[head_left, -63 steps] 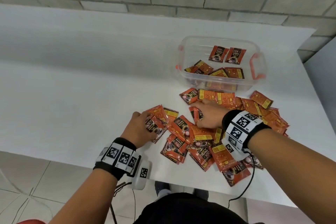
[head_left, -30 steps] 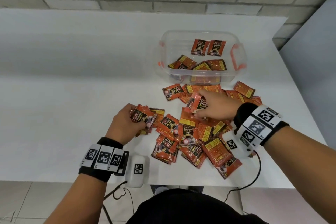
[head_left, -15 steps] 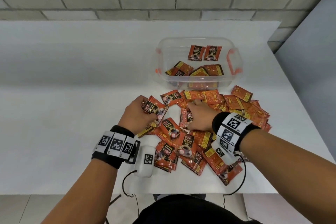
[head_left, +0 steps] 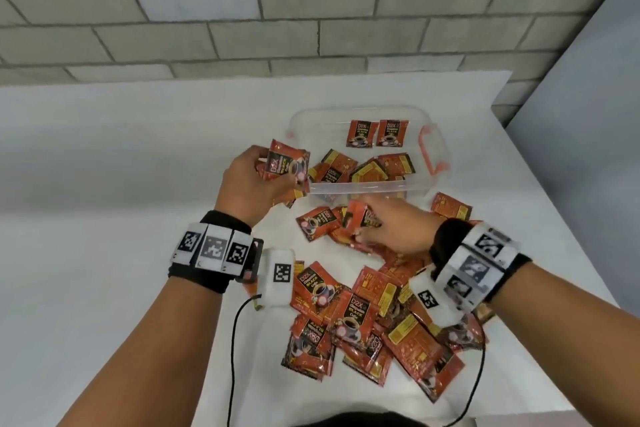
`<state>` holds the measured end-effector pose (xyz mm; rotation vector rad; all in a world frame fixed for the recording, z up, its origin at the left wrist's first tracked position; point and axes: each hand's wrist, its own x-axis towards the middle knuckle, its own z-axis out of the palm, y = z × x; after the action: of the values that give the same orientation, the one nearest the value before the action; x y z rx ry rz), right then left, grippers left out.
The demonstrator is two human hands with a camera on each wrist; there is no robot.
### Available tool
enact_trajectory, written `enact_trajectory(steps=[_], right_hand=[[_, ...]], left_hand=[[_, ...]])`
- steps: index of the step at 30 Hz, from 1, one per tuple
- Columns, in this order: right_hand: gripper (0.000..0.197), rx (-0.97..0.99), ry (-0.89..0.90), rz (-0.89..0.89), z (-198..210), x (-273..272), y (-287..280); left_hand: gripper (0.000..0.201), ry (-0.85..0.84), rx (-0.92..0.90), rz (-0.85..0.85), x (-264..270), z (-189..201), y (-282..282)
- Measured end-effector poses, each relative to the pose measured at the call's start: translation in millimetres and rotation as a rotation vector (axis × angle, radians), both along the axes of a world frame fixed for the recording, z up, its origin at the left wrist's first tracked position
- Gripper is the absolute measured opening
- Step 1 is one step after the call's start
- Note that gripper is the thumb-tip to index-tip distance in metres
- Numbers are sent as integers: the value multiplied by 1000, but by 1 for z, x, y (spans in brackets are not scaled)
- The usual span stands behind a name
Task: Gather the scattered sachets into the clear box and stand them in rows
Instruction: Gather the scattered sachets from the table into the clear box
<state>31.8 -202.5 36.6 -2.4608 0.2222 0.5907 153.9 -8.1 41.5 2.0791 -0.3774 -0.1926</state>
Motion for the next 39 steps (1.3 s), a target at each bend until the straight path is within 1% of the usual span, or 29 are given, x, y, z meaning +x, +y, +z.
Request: enact_trajectory(steps=[2, 3, 5, 7, 8, 10, 11, 13, 16, 20, 22, 25, 27, 29, 31, 32, 33, 34, 36, 38, 39], right_hand=[[30, 184, -123, -157, 24, 9, -15], [23, 228, -204, -262, 33, 17, -24], [25, 206, -328, -467, 34, 41, -46], [33, 172, -336, -595, 25, 61, -61], [39, 149, -303, -619, 19, 69, -65], [54, 53, -212, -602, 5, 81, -69], [56, -7, -185, -582, -1, 86, -69], [52, -94, -145, -541, -11, 93, -68], [45, -146, -92, -515, -19, 100, -66], [42, -177, -72, -483, -24, 102, -66], [45, -177, -98, -465, -23, 100, -67], [52, -125, -167, -443, -17, 91, -68], [50, -52, -248, -447, -8, 78, -70], [41, 4, -365, -457, 5, 58, -68], [26, 63, -505, -484, 13, 32, -64], [19, 103, -538, -488, 14, 17, -62], [14, 134, -536, -472, 14, 3, -59], [12, 143, -494, -434, 10, -7, -56], [16, 70, -325, -309, -5, -18, -49], [32, -79, -166, -149, -23, -18, -41], [40, -146, -119, -79, -33, -15, -36]], left_hand=[[31, -17, -53, 31, 11, 4, -15], [34, -29, -62, 40, 17, 5, -25], [46, -26, -14, 30, 26, 5, -47], [55, 54, 50, -5, 32, 1, -70], [56, 77, 96, -35, 34, -2, -82], [51, 55, 226, -97, 36, -11, -101], [47, 38, 283, -112, 37, -15, -108], [42, 49, 366, -118, 38, -24, -116], [38, 65, 475, -140, 42, -32, -124], [49, 75, 554, -196, 47, -34, -127], [57, 78, 553, -218, 45, -31, -125], [61, 85, 420, -211, 39, -21, -114], [52, 53, 342, -203, 31, -9, -103], [36, -31, 310, -208, 18, 0, -88], [19, -102, 319, -237, -1, 2, -72], [16, -106, 349, -257, -12, -2, -64], [18, -101, 390, -277, -21, -6, -58], [20, -89, 434, -294, -28, -14, -54], [20, -44, 502, -314, -37, -32, -53], [27, -5, 525, -304, -42, -47, -57], [30, 5, 549, -303, -43, -53, -59]])
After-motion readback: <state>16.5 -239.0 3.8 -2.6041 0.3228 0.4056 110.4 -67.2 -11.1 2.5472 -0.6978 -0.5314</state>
